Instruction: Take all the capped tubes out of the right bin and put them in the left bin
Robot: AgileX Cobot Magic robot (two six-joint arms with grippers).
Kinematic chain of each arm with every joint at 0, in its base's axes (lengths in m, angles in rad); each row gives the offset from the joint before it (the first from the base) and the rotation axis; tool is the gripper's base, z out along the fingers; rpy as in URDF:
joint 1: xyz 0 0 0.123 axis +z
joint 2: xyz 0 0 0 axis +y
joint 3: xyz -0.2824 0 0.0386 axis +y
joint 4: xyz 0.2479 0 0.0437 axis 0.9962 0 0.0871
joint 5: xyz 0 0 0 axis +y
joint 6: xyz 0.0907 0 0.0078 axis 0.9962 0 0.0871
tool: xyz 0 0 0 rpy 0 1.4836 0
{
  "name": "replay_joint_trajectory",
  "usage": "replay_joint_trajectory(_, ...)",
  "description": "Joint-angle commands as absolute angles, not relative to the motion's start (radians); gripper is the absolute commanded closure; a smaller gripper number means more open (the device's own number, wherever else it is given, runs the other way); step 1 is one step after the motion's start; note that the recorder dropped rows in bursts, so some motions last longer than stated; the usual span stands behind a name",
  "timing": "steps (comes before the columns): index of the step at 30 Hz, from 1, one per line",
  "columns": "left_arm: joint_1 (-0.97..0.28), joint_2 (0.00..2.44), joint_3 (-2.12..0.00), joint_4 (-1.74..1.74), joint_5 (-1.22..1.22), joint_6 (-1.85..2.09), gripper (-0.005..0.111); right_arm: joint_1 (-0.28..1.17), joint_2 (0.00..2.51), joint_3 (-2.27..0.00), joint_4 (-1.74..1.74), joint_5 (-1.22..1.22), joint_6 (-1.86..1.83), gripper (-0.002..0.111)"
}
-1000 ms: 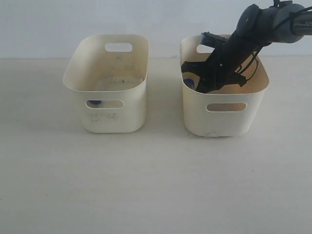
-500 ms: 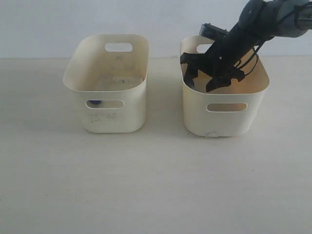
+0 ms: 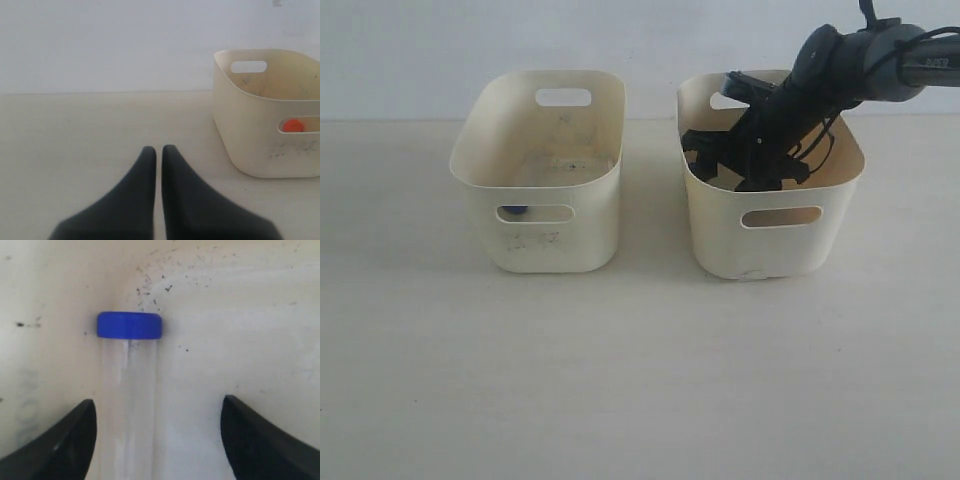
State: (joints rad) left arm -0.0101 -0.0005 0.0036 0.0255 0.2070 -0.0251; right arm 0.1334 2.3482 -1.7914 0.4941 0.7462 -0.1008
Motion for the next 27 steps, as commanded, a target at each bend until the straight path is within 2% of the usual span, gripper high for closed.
replay_joint_trajectory(1, -0.01, 0.0, 0.0, 0.019, 0.202, -0.035, 0.102, 0.152, 2.393, -1.787, 0.479, 0.749, -0.09, 0.044)
replay_joint_trajectory(14, -0.01, 0.0, 0.0, 0.019, 0.202, -0.035, 0.102, 0.15, 2.393, -1.787, 0.44, 0.77, -0.085, 0.108)
replay_joint_trajectory(27, -0.01, 0.0, 0.0, 0.019, 0.202, -0.035, 0.102, 0.15, 2.338, -1.787, 0.44, 0.743, -0.062, 0.108)
